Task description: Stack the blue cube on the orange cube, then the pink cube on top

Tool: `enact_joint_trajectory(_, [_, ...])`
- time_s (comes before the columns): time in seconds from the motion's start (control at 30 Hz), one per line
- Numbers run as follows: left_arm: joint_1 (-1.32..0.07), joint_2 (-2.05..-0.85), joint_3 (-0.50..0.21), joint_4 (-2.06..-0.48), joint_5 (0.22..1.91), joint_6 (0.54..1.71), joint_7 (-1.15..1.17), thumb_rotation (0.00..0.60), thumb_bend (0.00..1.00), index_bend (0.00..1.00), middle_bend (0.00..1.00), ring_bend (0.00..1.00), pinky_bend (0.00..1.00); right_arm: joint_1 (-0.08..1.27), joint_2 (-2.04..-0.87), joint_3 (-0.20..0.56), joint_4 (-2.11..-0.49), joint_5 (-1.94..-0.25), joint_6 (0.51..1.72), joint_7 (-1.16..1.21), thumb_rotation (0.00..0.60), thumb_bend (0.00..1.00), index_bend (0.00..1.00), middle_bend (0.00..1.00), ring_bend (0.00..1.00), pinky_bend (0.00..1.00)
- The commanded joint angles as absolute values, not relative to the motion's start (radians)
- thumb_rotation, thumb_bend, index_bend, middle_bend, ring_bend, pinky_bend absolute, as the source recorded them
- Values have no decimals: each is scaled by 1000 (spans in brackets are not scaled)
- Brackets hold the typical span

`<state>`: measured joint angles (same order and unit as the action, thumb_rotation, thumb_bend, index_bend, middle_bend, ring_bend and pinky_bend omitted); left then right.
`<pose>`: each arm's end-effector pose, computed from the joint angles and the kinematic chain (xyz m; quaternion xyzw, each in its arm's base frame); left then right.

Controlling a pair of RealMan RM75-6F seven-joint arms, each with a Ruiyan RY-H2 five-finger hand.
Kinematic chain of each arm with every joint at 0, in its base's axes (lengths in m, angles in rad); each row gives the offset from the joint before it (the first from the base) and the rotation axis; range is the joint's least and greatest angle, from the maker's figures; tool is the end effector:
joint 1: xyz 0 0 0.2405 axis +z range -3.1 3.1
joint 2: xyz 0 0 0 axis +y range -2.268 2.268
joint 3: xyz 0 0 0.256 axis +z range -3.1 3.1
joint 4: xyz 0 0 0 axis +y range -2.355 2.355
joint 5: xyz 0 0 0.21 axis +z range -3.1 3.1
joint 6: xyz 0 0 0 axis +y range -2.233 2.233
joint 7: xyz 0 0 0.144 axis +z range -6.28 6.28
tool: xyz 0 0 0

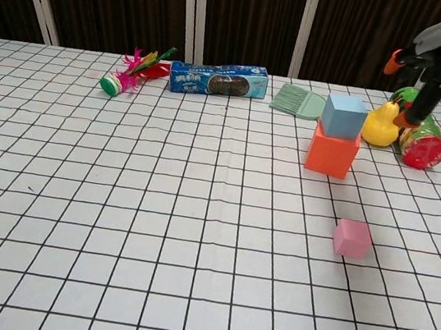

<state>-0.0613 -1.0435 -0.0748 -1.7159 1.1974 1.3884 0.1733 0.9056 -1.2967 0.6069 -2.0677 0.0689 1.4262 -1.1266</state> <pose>-0.3421 0.1708 0.1786 -0.5383 -0.4446 -0.2636 0.6657 -0.0840 -0.3441 0.0945 0.6138 -0.5196 0.1980 0.5604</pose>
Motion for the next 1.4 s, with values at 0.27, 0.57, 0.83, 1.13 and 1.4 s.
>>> enact_joint_trajectory(0.27, [-57, -1044, -80, -1713, 1191, 1398, 172, 600, 207, 216, 5, 0, 18, 521, -1154, 272, -2196, -665, 1301, -709, 600, 420, 136, 75, 52, 0])
enact_joint_trajectory(0.57, [-71, -1063, -85, -1715, 1168, 1389, 217, 600, 207, 216, 6, 0, 18, 368, -1214, 71, -2009, -999, 1242, -407, 600, 420, 274, 75, 51, 0])
enact_joint_trajectory(0.83, [-79, -1068, -85, -1712, 1163, 1377, 227, 600, 207, 216, 5, 0, 18, 381, -1298, 37, -1973, -1009, 1209, -455, 600, 419, 313, 75, 51, 0])
enact_joint_trajectory(1.13, [-91, -1061, -88, -1695, 1150, 1340, 197, 600, 207, 216, 6, 0, 18, 437, -1407, 91, -1963, -869, 1217, -558, 600, 419, 313, 75, 51, 0])
enact_joint_trajectory(1.4, [-95, -1054, -87, -1689, 1149, 1323, 174, 600, 208, 216, 5, 0, 18, 469, -1463, 130, -1933, -807, 1225, -571, 600, 418, 313, 75, 51, 0])
